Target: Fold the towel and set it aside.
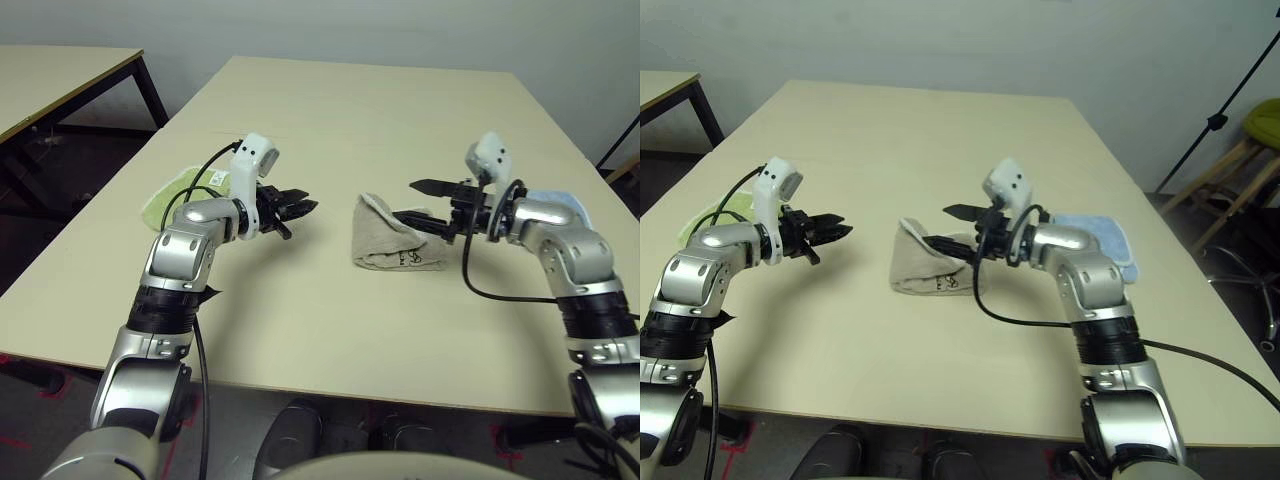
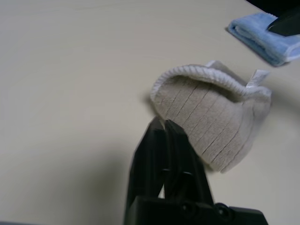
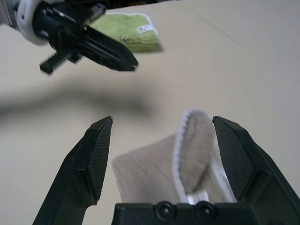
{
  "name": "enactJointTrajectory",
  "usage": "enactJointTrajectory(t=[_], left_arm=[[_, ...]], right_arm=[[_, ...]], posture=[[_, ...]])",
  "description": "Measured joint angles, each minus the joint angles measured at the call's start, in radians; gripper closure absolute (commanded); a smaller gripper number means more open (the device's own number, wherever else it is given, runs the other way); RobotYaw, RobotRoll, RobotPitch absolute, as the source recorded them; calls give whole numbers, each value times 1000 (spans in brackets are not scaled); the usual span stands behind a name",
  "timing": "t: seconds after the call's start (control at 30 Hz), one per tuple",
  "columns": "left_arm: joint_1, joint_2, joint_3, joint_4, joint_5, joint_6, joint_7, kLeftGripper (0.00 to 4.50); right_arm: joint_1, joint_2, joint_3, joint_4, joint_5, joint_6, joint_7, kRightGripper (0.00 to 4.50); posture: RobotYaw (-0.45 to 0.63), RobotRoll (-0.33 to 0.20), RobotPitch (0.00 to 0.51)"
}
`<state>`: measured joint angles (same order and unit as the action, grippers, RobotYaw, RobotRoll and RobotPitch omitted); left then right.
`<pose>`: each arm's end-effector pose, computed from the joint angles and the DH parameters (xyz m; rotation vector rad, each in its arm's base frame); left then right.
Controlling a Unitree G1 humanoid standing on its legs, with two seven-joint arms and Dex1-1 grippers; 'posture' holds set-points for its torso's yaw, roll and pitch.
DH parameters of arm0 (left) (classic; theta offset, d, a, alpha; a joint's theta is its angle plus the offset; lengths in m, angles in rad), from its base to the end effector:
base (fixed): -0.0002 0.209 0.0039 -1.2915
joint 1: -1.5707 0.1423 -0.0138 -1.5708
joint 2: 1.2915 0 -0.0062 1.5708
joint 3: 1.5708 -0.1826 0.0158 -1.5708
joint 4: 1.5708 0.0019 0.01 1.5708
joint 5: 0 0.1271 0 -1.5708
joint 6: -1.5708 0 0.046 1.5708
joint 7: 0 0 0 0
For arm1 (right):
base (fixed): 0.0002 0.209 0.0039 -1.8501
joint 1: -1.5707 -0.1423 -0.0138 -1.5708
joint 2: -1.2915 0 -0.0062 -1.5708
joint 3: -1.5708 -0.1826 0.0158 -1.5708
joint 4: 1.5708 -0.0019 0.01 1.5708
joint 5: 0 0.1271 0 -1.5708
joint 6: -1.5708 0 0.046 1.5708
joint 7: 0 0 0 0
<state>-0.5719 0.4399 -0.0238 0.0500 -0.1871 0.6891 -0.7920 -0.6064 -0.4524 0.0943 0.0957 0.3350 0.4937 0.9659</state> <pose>0.2822 0.2000 0.1551 0.1837 0.2696 -0.7886 0.2886 -0.1864 0.1612 -0.1563 0.1097 1.1009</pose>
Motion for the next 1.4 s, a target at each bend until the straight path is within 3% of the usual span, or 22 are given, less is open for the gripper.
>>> enactJointTrajectory(t=[0.3,0.33,0.4,0.53,0.9,1.17,1.3,1.4], left_arm=[[-21,-9,-26,54,0,-35,21,4471],[-21,-6,-26,57,-1,-37,22,4491],[-21,2,-26,59,-1,-39,23,4500],[-14,17,-26,58,-5,-50,19,3604],[32,62,29,47,-52,-155,-3,18],[50,95,55,29,-68,-161,-2,18],[58,95,55,18,-75,-159,0,0],[62,95,55,17,-82,-158,5,0]], right_arm=[[-8,32,40,33,-34,-8,-24,221],[-8,27,40,33,-42,-16,-29,398],[-8,19,40,36,-65,-34,-42,90],[-11,24,41,79,-106,-67,-77,0],[-72,97,53,212,-158,-88,-123,0],[-121,126,59,313,-199,-101,-155,0],[-126,127,71,342,-219,-107,-156,905],[-126,129,72,347,-219,-106,-156,2087]], posture=[[135,0,21],[136,0,22],[138,0,24],[143,0,25],[168,0,24],[189,0,20],[190,0,20],[187,0,19]])
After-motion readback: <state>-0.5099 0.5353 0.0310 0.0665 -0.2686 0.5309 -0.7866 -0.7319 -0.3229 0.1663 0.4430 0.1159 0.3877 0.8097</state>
